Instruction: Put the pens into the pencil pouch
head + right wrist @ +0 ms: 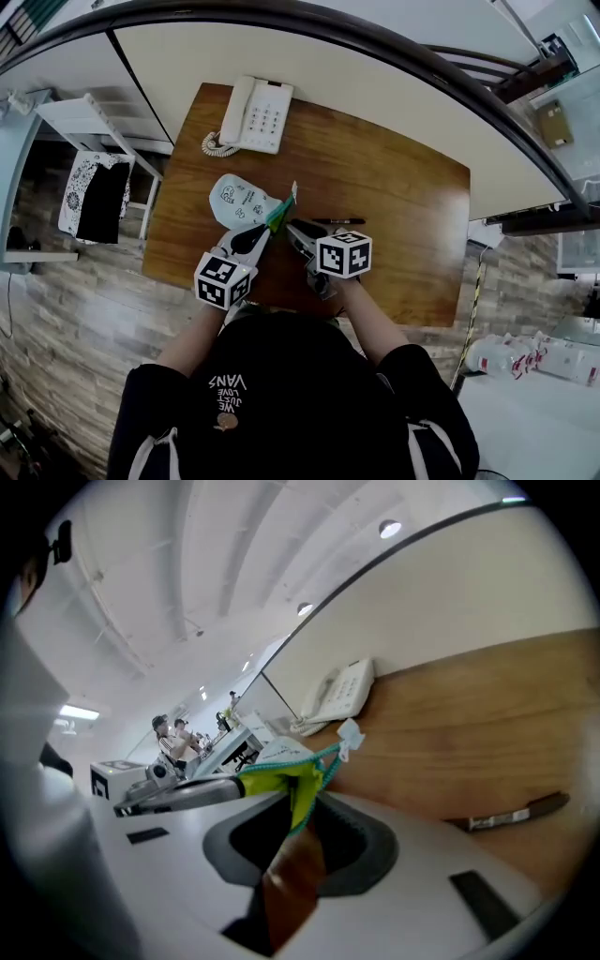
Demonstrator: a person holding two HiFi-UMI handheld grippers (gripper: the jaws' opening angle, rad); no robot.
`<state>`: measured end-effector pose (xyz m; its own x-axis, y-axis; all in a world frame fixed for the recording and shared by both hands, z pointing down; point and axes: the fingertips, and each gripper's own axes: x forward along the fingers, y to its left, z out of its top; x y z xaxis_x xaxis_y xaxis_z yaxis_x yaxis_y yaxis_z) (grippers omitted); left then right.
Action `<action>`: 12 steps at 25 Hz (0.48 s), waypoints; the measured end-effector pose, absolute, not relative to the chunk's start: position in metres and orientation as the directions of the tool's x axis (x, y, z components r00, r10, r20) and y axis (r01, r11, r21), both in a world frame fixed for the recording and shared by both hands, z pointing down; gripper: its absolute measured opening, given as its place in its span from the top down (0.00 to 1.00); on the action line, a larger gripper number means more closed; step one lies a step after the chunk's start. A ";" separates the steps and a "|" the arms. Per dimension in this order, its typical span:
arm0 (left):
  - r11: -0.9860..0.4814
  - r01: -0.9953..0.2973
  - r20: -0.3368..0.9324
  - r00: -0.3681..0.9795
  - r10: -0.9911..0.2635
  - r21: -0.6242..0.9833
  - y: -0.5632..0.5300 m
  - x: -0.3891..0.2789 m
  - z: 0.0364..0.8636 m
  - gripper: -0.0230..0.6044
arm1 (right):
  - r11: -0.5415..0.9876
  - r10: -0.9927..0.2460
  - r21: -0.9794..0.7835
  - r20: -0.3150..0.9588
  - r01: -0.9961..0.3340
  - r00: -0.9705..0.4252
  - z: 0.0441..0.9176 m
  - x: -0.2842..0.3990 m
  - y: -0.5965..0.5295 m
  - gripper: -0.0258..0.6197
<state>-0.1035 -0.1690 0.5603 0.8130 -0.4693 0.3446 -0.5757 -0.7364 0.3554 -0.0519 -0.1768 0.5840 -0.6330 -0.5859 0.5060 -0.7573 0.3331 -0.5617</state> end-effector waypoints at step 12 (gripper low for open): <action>-0.627 -0.695 0.417 0.716 -0.560 0.351 -0.175 -0.093 0.573 0.92 | 0.368 -0.584 -0.237 0.694 -0.899 -0.421 0.621 0.085 -0.153 0.88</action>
<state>-0.0929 -0.1750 0.5735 0.7158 -0.5604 0.4166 -0.6953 -0.6269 0.3514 0.0850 -0.1526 0.6210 -0.4215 -0.5838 0.6939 -0.8993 0.3679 -0.2366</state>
